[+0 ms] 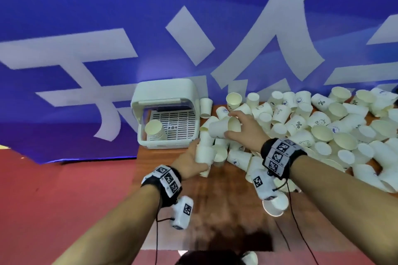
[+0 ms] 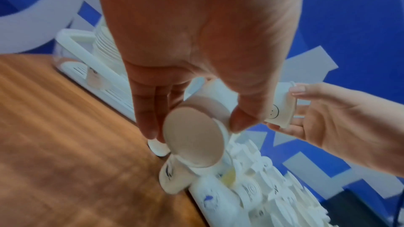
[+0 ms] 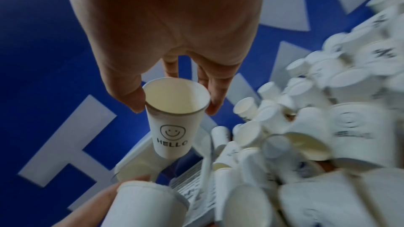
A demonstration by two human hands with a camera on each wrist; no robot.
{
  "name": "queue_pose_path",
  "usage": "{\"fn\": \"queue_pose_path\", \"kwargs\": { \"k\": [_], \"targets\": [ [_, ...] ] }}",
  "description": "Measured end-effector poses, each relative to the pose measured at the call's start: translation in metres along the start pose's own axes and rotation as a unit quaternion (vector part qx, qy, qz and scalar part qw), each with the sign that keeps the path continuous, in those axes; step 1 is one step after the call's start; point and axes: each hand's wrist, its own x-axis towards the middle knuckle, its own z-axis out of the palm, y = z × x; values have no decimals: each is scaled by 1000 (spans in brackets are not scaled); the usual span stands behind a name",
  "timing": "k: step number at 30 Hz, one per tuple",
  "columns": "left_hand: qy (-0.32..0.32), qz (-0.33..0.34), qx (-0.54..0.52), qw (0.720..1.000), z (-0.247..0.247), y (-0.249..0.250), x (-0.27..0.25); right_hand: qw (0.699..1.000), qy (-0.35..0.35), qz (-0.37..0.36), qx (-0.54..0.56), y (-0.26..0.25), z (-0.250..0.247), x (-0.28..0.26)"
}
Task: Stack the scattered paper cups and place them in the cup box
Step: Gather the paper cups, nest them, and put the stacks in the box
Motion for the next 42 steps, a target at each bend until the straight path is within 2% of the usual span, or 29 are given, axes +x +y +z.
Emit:
{"fn": "queue_pose_path", "kwargs": {
  "k": [3, 8, 12, 18, 23, 30, 42],
  "targets": [
    [45, -12, -27, 999, -37, -20, -9, 999, -17, -29, -7, -33, 23, 18],
    [155, -43, -53, 986, -95, -54, -18, 995, -74, -56, -25, -81, 65, 46],
    [221, -38, -94, 970, -132, -78, -15, 993, -86, -81, -32, -116, 91, 67],
    [285, -26, -173, 942, -175, -101, 5, 994, -83, -62, -19, -147, 123, 98],
    [299, -14, -188, 935, -194, -118, 21, 994, -78, -57, -43, -149, 141, 117],
    [259, 30, -131, 956, -194, -124, 41, 994, -49, -60, -83, -152, 134, 109],
    [243, 25, -40, 969, -175, -129, 78, 990, -47, -63, -120, -136, 121, 113]
  ]
}}
